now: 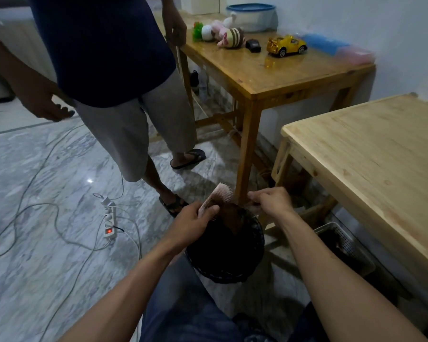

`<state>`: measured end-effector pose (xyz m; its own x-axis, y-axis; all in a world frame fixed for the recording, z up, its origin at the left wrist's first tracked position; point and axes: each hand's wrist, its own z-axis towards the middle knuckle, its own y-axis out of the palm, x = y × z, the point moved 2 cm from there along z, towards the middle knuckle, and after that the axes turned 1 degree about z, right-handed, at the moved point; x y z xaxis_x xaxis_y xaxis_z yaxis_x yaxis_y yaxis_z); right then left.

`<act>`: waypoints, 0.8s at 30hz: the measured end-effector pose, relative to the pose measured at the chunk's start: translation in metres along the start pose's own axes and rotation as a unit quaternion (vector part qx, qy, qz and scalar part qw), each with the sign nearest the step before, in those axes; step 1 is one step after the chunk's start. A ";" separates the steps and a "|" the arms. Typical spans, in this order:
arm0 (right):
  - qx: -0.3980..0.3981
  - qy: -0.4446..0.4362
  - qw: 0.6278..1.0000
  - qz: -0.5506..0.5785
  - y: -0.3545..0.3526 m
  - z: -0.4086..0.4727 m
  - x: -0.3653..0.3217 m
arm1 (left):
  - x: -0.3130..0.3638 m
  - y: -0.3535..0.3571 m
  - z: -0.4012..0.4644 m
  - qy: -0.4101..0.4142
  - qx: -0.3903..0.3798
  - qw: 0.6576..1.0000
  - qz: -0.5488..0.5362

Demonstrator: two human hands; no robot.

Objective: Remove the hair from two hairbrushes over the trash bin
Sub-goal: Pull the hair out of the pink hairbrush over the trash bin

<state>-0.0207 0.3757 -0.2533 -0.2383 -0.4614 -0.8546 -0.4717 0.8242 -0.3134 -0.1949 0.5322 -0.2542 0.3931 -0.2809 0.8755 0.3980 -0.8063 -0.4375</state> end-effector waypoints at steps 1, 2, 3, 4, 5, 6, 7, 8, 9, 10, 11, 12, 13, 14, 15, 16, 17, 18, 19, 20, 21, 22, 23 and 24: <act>0.021 0.004 1.000 0.006 -0.001 0.000 0.001 | 0.000 0.000 0.000 -0.006 -0.005 1.000 -0.012; 0.037 0.007 0.999 0.009 -0.002 0.001 0.002 | 0.000 0.000 0.000 -0.008 -0.011 1.000 -0.019; 0.053 0.013 0.998 0.017 -0.002 0.001 0.002 | 0.001 0.000 -0.001 -0.008 -0.015 1.000 -0.023; 0.069 0.023 0.997 0.023 -0.002 0.002 0.004 | 0.003 0.000 -0.001 -0.006 -0.016 0.999 -0.029; 0.090 0.036 0.995 0.029 -0.004 0.003 0.005 | 0.003 -0.002 -0.001 -0.007 -0.012 0.999 -0.036; 0.115 0.050 0.992 0.035 -0.008 0.005 0.006 | 0.003 -0.006 0.000 -0.010 -0.005 0.999 -0.040; 0.135 0.059 0.988 0.033 -0.013 0.005 0.006 | 0.002 -0.011 -0.001 -0.013 0.002 0.999 -0.042; 0.150 0.063 0.986 0.024 -0.019 0.006 0.007 | 0.001 -0.016 -0.002 -0.013 0.003 0.999 -0.039; 0.161 0.061 0.985 0.014 -0.024 0.007 0.007 | 0.000 -0.019 -0.003 -0.013 -0.005 0.999 -0.032; 0.164 0.058 0.985 0.009 -0.028 0.009 0.009 | 0.000 -0.020 -0.004 -0.013 -0.015 1.000 -0.021; 0.157 0.057 0.986 0.008 -0.029 0.009 0.009 | 0.001 -0.018 -0.005 -0.013 -0.017 1.000 -0.015; 0.136 0.055 0.989 0.009 -0.027 0.009 0.009 | 0.004 -0.015 -0.006 -0.011 -0.010 1.000 -0.016; 0.097 0.049 0.994 0.002 -0.022 0.008 0.007 | 0.008 -0.012 -0.005 -0.006 0.002 1.000 -0.019; 0.053 0.037 0.998 -0.015 -0.016 0.007 0.005 | 0.013 -0.008 -0.004 -0.003 0.011 1.000 -0.022; 0.018 0.024 0.999 -0.035 -0.011 0.004 0.001 | 0.016 -0.004 -0.002 -0.003 0.016 1.000 -0.024; -0.003 0.009 0.999 -0.042 -0.008 0.001 -0.003 | 0.019 -0.001 -0.001 -0.005 0.016 1.000 -0.024; -0.011 -0.004 0.999 -0.030 -0.007 -0.002 -0.008 | 0.021 0.002 0.000 -0.010 0.014 1.000 -0.022; -0.013 -0.014 1.000 -0.006 -0.008 -0.005 -0.013 | 0.023 0.004 0.000 -0.018 0.010 0.999 -0.029; -0.020 -0.022 0.999 0.015 -0.009 -0.006 -0.016 | 0.025 0.007 0.000 -0.030 0.005 0.998 -0.049; -0.042 -0.032 0.998 0.023 -0.009 -0.007 -0.018 | 0.027 0.009 0.000 -0.046 0.002 0.996 -0.072; -0.075 -0.045 0.996 0.011 -0.008 -0.008 -0.018 | 0.029 0.012 0.000 -0.063 0.007 0.994 -0.084; -0.115 -0.060 0.992 -0.007 -0.006 -0.012 -0.018 | 0.031 0.014 0.001 -0.079 0.018 0.993 -0.085; -0.153 -0.075 0.985 -0.030 -0.005 -0.016 -0.017 | 0.032 0.016 0.002 -0.094 0.031 0.992 -0.078; -0.185 -0.086 0.978 -0.044 -0.003 -0.019 -0.015 | 0.034 0.018 0.003 -0.108 0.045 0.991 -0.067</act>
<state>-0.0322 0.3737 -0.2316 -0.0510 -0.4369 -0.8981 -0.7668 0.5933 -0.2450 -0.1724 0.5099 -0.2329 0.4956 -0.0483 0.8672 0.5268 -0.7771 -0.3444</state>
